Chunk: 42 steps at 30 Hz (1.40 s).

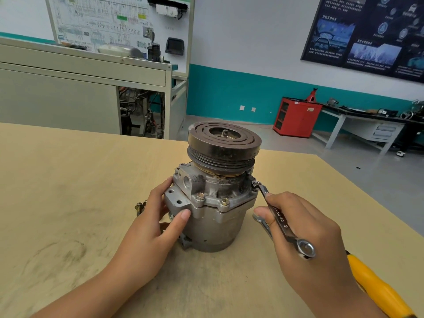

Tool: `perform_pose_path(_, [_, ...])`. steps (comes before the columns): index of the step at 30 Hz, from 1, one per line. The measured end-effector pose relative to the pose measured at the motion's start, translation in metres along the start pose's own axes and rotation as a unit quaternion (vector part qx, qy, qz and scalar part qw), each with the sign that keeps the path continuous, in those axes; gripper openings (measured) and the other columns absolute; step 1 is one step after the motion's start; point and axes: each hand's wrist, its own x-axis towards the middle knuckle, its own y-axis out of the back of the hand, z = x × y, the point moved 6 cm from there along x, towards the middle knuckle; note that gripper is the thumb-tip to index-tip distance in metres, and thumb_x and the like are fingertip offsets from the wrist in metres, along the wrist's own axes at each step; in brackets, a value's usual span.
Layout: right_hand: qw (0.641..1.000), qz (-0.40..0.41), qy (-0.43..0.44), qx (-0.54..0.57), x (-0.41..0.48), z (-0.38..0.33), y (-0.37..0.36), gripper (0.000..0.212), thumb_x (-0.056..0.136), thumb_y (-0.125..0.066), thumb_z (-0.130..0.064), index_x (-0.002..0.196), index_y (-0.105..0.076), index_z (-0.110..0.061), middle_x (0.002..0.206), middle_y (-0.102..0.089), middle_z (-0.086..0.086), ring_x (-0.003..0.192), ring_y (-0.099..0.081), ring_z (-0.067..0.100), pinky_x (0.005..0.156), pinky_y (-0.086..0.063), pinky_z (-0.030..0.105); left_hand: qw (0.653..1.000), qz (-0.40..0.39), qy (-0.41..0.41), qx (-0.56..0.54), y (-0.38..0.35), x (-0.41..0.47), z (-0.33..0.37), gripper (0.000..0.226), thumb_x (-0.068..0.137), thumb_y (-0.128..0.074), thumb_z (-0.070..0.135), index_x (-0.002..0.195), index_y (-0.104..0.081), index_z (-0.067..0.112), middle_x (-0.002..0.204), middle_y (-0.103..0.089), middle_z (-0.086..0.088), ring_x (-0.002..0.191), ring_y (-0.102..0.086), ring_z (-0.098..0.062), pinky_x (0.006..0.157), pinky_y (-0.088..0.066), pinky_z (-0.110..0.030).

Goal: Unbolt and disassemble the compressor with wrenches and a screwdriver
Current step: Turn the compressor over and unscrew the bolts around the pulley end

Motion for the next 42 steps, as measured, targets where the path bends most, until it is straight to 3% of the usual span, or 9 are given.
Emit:
perform_pose_path(3, [0.999,-0.002,-0.029,0.026,-0.002,0.005,-0.001,0.014,0.082,-0.064,-0.019,0.078,-0.065,-0.005,0.065,-0.061,0.004,0.058,-0.054,0.016,0.057,-0.040,0.016,1.000,0.000,0.000,0.001,0.000,0.000,0.001,0.059,0.069,-0.047,0.059,0.125,-0.029,0.057,0.114,-0.049,0.048,0.110,-0.049,0.019,0.073,-0.039,0.002])
perform_pose_path(5, [0.986,0.012,-0.119,0.117,-0.005,0.020,0.001,0.002,0.081,-0.068,-0.022,0.081,-0.068,-0.020,0.070,-0.065,-0.002,0.070,-0.059,0.011,0.059,-0.041,0.009,1.000,0.000,0.001,0.001,0.000,0.000,0.000,0.058,0.070,-0.048,0.057,0.125,-0.029,0.057,0.113,-0.049,0.048,0.110,-0.049,0.020,0.072,-0.039,0.002])
perform_pose_path(8, [0.920,0.029,-0.277,0.277,-0.014,0.045,-0.005,0.015,0.081,-0.071,-0.021,0.084,-0.067,-0.034,0.078,-0.070,-0.005,0.072,-0.066,0.011,0.063,-0.052,0.021,1.000,0.001,0.000,0.002,0.000,0.000,0.000,0.059,0.069,-0.048,0.057,0.125,-0.029,0.057,0.113,-0.049,0.049,0.109,-0.049,0.020,0.072,-0.038,0.002])
perform_pose_path(16, [0.722,0.062,-0.418,0.547,-0.011,0.076,-0.027,0.016,0.085,-0.052,-0.014,0.090,-0.062,-0.003,0.068,-0.068,0.007,0.063,-0.065,0.016,0.056,-0.052,0.020,1.000,0.001,0.001,-0.007,-0.001,0.000,-0.002,0.059,0.070,-0.050,0.055,0.125,-0.030,0.056,0.115,-0.052,0.045,0.111,-0.051,0.015,0.072,-0.040,0.001])
perform_pose_path(19, [0.681,0.050,-0.460,0.567,-0.007,0.083,-0.041,0.022,0.098,-0.041,-0.008,0.089,-0.060,-0.004,0.061,-0.063,0.002,0.056,-0.060,0.011,0.051,-0.048,0.019,1.000,0.002,0.000,-0.009,-0.001,0.000,-0.002,0.061,0.069,-0.050,0.056,0.127,-0.031,0.054,0.115,-0.052,0.044,0.111,-0.052,0.014,0.072,-0.041,0.000])
perform_pose_path(25, [0.617,0.034,-0.517,0.592,0.006,0.088,-0.064,0.024,0.101,-0.037,-0.010,0.088,-0.057,-0.006,0.054,-0.052,0.000,0.051,-0.047,0.011,0.045,-0.042,0.019,1.000,0.000,0.000,-0.015,-0.001,0.000,-0.003,0.059,0.071,-0.051,0.051,0.127,-0.032,0.053,0.114,-0.053,0.043,0.110,-0.054,0.012,0.072,-0.041,0.000])
perform_pose_path(27, [0.609,0.034,-0.526,0.592,0.010,0.088,-0.071,0.025,0.102,-0.037,-0.010,0.089,-0.058,-0.006,0.051,-0.048,-0.002,0.047,-0.044,0.008,0.043,-0.039,0.018,1.000,0.000,0.002,-0.019,-0.001,0.000,-0.004,0.061,0.070,-0.051,0.053,0.128,-0.031,0.053,0.116,-0.054,0.041,0.111,-0.055,0.009,0.073,-0.042,-0.001])
perform_pose_path(36, [0.667,-0.016,-0.529,0.524,0.029,0.084,-0.087,0.025,0.100,-0.039,-0.010,0.087,-0.060,-0.008,0.043,-0.037,-0.008,0.035,-0.028,0.004,0.036,-0.023,0.017,1.000,-0.002,0.002,-0.016,-0.001,0.000,-0.007,0.064,0.070,-0.050,0.058,0.130,-0.029,0.056,0.119,-0.055,0.038,0.112,-0.058,0.003,0.075,-0.043,-0.004])
perform_pose_path(42, [0.662,0.145,-0.469,0.566,0.028,0.084,-0.059,0.021,0.102,-0.039,-0.015,0.085,-0.051,-0.012,0.050,-0.049,-0.006,0.045,-0.043,0.007,0.044,-0.039,0.019,1.000,0.001,0.005,-0.006,-0.001,-0.001,-0.008,0.067,0.069,-0.050,0.059,0.132,-0.027,0.057,0.117,-0.056,0.038,0.108,-0.060,0.002,0.075,-0.044,-0.005])
